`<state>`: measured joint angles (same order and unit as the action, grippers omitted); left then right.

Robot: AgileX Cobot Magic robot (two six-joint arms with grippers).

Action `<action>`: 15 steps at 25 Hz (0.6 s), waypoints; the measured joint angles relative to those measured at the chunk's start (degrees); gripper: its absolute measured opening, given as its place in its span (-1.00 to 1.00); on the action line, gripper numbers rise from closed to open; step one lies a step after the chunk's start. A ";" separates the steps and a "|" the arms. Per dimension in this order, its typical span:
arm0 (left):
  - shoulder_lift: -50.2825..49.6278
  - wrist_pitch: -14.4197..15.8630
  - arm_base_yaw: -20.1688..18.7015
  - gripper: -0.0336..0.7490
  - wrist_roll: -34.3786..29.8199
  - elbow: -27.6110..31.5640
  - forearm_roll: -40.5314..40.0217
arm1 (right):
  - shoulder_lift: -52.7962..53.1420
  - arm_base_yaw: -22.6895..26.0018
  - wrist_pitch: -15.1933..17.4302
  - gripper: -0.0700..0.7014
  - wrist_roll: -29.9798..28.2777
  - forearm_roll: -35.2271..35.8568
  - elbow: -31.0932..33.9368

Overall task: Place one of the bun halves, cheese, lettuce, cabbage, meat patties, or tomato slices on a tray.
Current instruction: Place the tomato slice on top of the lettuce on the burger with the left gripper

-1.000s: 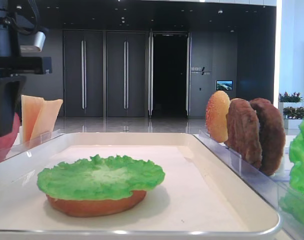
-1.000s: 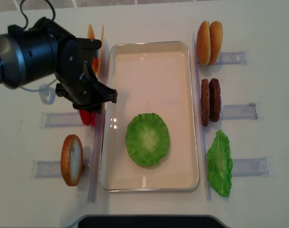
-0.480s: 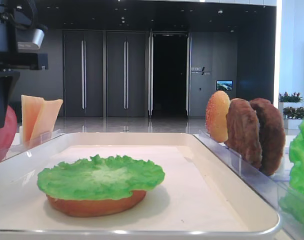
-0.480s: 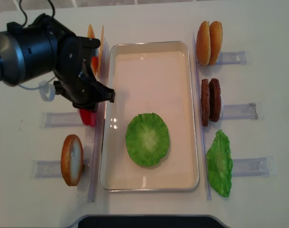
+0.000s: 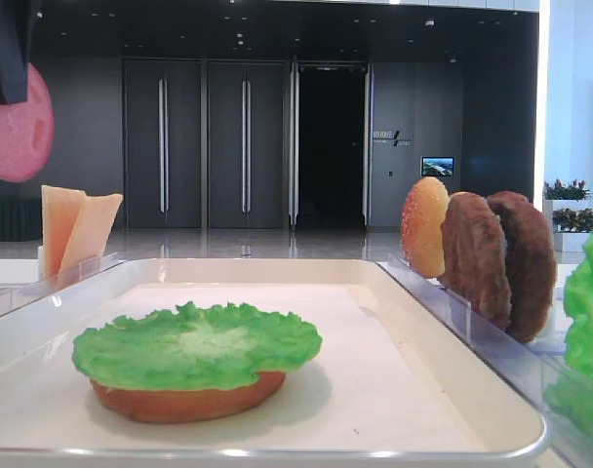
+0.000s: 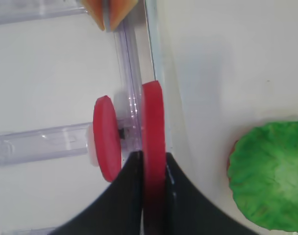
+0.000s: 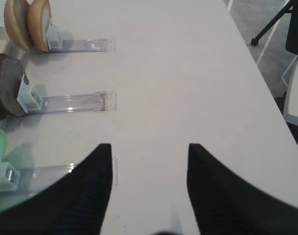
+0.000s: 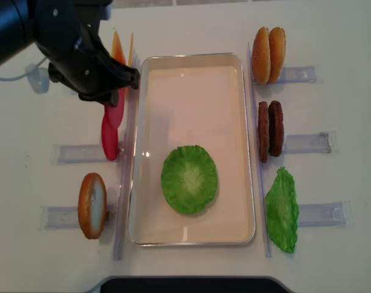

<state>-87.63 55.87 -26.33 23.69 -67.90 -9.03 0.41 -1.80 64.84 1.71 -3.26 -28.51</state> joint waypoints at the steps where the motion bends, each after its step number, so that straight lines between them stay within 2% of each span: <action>1: 0.74 0.39 0.00 -0.79 0.00 -0.13 0.00 | 0.00 0.00 0.00 0.13 0.00 0.00 0.00; 10: 2.33 2.97 0.00 -0.79 -0.99 -0.07 0.51 | 0.00 0.00 0.00 0.13 0.00 0.00 0.00; 15: 7.74 2.97 0.00 -0.79 -1.79 4.21 3.20 | 0.00 0.00 0.00 0.13 0.00 0.00 0.00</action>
<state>-79.89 58.84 -26.33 21.90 -63.70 -5.84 0.41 -1.80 64.84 1.71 -3.26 -28.51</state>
